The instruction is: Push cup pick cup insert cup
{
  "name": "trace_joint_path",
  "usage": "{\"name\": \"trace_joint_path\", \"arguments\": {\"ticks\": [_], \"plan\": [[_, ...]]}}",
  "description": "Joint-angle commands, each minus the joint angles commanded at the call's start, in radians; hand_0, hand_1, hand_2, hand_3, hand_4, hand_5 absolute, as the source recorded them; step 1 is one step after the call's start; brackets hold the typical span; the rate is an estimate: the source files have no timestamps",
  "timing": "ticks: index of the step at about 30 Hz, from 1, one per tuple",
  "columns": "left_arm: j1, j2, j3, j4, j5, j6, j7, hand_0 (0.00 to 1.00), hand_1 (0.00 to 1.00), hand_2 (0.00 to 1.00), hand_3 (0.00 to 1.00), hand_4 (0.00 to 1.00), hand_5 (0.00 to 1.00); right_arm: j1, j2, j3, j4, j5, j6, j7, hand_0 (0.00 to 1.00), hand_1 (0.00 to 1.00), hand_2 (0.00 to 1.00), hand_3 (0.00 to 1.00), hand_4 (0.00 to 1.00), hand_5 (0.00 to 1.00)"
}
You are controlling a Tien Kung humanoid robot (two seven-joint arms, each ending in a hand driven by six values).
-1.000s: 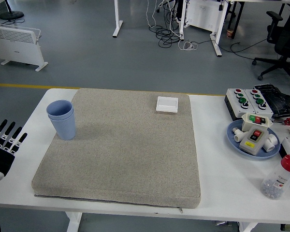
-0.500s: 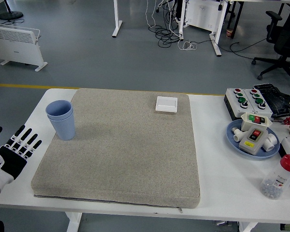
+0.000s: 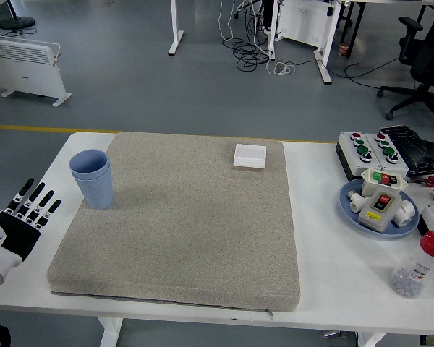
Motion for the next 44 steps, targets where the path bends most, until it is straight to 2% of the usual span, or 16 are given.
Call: {"name": "trace_joint_path", "arguments": {"ticks": [8,29,35,44], "plan": [[-0.004,-0.006,0.001,0.014,-0.012,-0.016,-0.004,0.827,0.814,0.837,0.736,0.61,0.998,0.003,0.001,0.005,0.0,-0.002,0.001,0.001,0.744,0.696,0.681,0.579,0.178,0.546],[-0.003,-0.013,-0.004,0.035,-0.005,-0.007,-0.026,0.85,0.844,0.867,0.759,0.613,0.998,0.013,0.001,0.004,0.0,-0.004,0.003,0.0,0.744,0.694,0.68,0.578,0.176,0.548],[0.0,-0.013,-0.006,0.045,-0.005,0.036,-0.054,0.84,0.834,0.851,0.754,0.613,0.998,0.011,0.0,0.006,0.0,-0.006,0.004,-0.001,0.744,0.694,0.681,0.578,0.176,0.548],[0.001,-0.016,-0.009,0.043,-0.005,0.034,-0.066,0.834,0.822,0.847,0.752,0.613,0.998,0.008,0.001,0.008,0.0,-0.013,0.005,-0.002,0.744,0.694,0.681,0.578,0.177,0.547]]}}
